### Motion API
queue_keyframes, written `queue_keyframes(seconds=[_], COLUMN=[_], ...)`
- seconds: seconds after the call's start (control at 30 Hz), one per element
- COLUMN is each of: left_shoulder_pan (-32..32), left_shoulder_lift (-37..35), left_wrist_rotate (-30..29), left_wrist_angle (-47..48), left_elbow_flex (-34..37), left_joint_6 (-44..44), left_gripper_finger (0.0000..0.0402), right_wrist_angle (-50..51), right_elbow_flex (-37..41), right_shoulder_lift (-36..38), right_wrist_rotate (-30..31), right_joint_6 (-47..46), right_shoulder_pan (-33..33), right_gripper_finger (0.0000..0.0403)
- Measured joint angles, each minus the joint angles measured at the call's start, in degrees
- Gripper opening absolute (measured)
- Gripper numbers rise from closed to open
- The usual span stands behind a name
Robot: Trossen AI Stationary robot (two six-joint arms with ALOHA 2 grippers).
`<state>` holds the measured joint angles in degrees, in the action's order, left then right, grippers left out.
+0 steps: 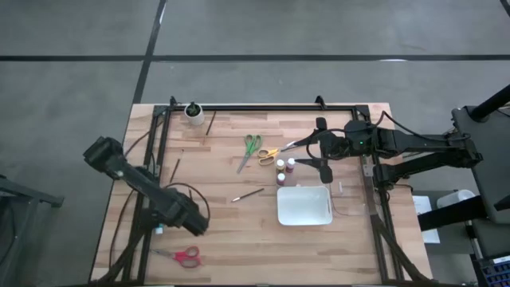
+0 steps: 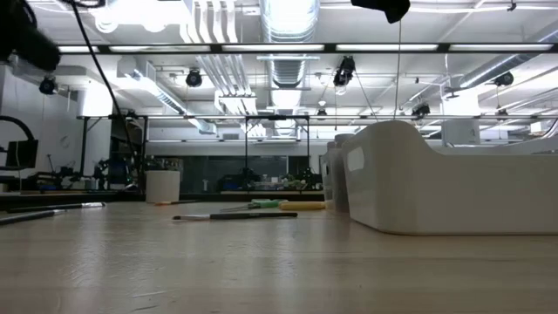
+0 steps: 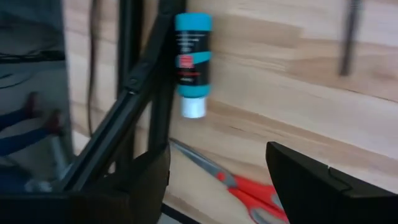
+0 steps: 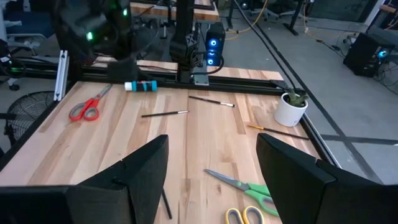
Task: Pick & Place Paint Supplies
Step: Put the blue paint bottle into the left transparent bin
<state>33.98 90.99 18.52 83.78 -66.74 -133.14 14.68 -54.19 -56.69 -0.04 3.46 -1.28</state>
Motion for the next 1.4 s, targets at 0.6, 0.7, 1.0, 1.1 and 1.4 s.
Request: queue_keyframes(seconds=[0.6,0.7,1.0,1.1,1.4], left_shoulder_pan=[-0.11,-0.11,-0.15,-0.15,-0.15], left_shoulder_lift=[3.01,3.00,2.99,2.96,2.73], left_wrist_rotate=[10.89,12.06,11.95,11.94,11.20], left_wrist_angle=[-14.71,-15.03,-21.32,-23.49,-24.45], left_elbow_flex=[16.65,18.24,22.97,24.91,27.31], left_joint_6=[-0.27,-0.46,-0.46,-0.41,0.61], left_gripper_finger=[0.0268,0.0268,0.0268,0.0268,0.0262], right_wrist_angle=[0.00,0.00,0.00,0.00,0.00], right_elbow_flex=[0.00,0.00,0.00,0.00,0.00], right_shoulder_lift=[0.00,0.00,0.00,0.00,0.00], right_wrist_rotate=[0.00,0.00,0.00,0.00,0.00], right_joint_6=[0.00,0.00,0.00,0.00,0.00], right_shoulder_pan=[0.00,0.00,0.00,0.00,0.02], right_gripper_finger=[0.0242,0.0242,0.0242,0.0242,0.0242])
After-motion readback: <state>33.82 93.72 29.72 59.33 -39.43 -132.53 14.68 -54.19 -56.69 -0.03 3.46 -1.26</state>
